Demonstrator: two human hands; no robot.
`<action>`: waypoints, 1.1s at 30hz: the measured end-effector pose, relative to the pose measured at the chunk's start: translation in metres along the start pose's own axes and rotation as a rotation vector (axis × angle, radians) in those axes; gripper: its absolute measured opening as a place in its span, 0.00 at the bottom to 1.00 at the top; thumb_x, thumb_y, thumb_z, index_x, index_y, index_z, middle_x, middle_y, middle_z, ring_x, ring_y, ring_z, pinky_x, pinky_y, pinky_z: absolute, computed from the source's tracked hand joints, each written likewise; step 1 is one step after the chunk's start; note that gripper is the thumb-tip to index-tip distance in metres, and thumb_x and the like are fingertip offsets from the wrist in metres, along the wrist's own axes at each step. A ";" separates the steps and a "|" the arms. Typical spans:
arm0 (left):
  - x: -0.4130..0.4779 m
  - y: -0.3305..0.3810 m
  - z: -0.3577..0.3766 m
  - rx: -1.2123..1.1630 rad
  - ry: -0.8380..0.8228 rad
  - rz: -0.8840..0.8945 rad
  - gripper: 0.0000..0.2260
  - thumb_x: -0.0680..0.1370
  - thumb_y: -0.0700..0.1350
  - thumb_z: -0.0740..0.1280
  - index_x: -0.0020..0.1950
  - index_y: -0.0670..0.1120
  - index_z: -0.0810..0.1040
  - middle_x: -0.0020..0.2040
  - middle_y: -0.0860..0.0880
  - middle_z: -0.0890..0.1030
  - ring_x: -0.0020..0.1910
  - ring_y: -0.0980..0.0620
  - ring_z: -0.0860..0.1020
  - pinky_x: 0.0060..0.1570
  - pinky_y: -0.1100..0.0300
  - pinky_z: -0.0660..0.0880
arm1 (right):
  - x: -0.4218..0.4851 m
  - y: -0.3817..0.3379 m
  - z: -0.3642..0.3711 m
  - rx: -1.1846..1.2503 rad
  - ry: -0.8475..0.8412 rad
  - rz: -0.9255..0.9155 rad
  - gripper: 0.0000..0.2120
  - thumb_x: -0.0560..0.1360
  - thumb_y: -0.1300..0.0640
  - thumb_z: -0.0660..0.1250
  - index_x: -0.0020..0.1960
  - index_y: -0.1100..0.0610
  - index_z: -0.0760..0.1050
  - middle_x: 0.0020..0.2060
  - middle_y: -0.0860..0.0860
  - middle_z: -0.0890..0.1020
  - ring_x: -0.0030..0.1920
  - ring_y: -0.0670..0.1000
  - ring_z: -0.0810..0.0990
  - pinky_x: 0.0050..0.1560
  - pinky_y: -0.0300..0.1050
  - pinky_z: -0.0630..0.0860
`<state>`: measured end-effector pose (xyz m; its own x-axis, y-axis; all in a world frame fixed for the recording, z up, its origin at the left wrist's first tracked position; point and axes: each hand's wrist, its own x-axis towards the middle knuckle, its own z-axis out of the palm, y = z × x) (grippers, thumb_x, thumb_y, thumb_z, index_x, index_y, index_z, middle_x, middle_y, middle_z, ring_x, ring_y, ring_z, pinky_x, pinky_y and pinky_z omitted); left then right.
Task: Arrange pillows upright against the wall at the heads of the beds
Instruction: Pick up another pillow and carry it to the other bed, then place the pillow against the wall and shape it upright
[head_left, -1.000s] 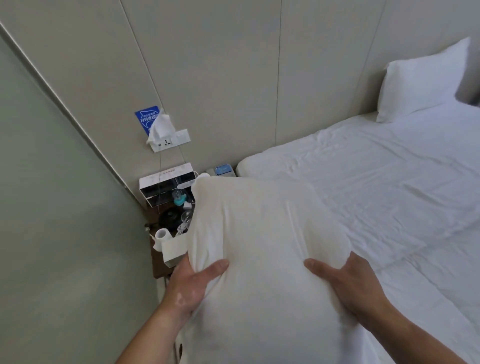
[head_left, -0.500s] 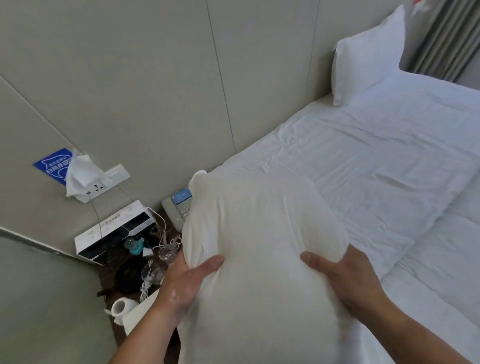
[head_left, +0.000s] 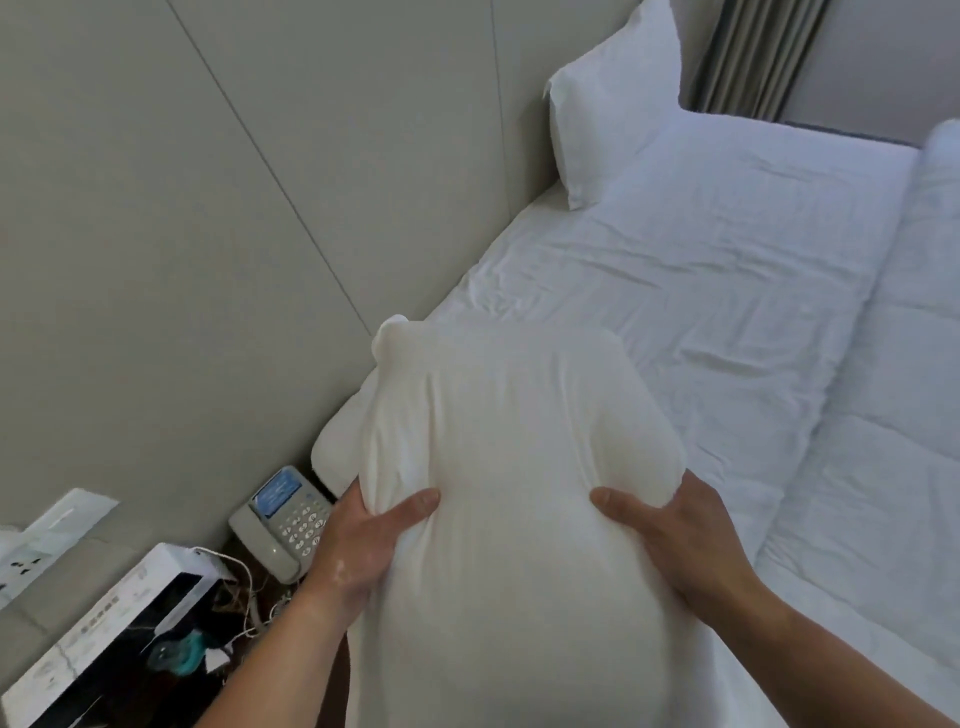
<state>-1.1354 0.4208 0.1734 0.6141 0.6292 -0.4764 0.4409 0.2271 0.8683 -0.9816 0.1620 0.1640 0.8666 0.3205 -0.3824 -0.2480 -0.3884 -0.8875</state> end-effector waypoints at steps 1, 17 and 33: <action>0.015 0.007 0.004 0.010 -0.029 0.008 0.19 0.65 0.51 0.84 0.52 0.58 0.81 0.42 0.63 0.89 0.50 0.52 0.85 0.46 0.57 0.80 | 0.008 -0.003 -0.001 0.016 0.025 0.001 0.19 0.65 0.48 0.82 0.54 0.44 0.82 0.43 0.35 0.87 0.45 0.40 0.86 0.46 0.44 0.79; 0.307 0.120 0.055 0.323 -0.488 0.113 0.45 0.47 0.65 0.86 0.62 0.54 0.83 0.55 0.55 0.89 0.53 0.53 0.88 0.55 0.53 0.81 | 0.167 -0.023 0.083 0.170 0.330 0.224 0.24 0.66 0.43 0.78 0.59 0.47 0.80 0.49 0.42 0.87 0.52 0.47 0.85 0.59 0.53 0.80; 0.527 0.033 0.049 0.628 -0.416 0.030 0.50 0.59 0.71 0.78 0.79 0.57 0.68 0.72 0.53 0.78 0.70 0.46 0.77 0.70 0.49 0.72 | 0.320 0.054 0.215 0.092 0.181 0.608 0.35 0.59 0.35 0.78 0.60 0.51 0.80 0.53 0.46 0.85 0.56 0.52 0.83 0.62 0.52 0.79</action>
<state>-0.7650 0.7234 -0.0556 0.7736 0.2674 -0.5745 0.6336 -0.3307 0.6994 -0.8105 0.4293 -0.0616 0.6174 -0.0879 -0.7818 -0.7471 -0.3768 -0.5476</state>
